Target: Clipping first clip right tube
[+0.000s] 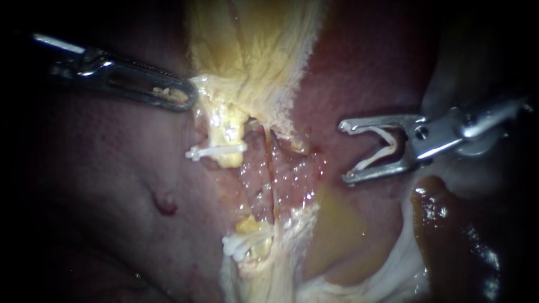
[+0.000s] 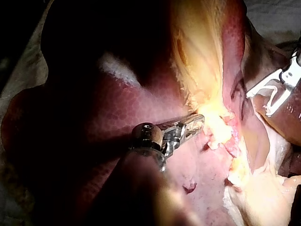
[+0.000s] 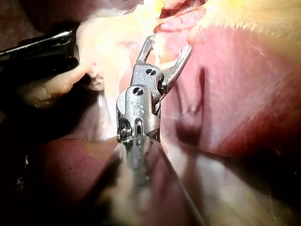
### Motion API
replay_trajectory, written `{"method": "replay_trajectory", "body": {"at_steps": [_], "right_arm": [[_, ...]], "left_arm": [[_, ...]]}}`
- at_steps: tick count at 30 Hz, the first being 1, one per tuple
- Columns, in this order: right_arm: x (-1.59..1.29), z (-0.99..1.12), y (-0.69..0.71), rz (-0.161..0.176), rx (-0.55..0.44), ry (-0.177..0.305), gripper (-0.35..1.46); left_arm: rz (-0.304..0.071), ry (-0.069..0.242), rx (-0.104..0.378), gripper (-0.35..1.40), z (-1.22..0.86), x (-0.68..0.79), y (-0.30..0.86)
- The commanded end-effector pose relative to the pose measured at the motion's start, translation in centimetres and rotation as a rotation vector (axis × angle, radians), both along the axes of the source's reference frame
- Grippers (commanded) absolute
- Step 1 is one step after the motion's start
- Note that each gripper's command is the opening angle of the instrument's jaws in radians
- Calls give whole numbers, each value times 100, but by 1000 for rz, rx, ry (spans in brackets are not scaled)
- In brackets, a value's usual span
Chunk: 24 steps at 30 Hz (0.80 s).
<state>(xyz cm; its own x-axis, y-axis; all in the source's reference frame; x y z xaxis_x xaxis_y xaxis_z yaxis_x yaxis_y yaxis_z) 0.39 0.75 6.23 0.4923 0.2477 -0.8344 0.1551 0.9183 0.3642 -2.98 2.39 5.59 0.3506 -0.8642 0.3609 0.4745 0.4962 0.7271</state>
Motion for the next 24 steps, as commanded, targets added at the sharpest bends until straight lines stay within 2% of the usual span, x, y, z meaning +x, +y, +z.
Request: {"method": "replay_trajectory", "body": {"at_steps": [1,14,24], "right_arm": [[3,1,-2,-1,4,0,48],[35,23,-33,-24,75,6,48],[56,43,-50,8,179,14,48]], "left_arm": [[0,0,0,-35,0,0,0],[0,0,0,-35,0,0,0],[0,0,0,-35,0,0,-1]]}}
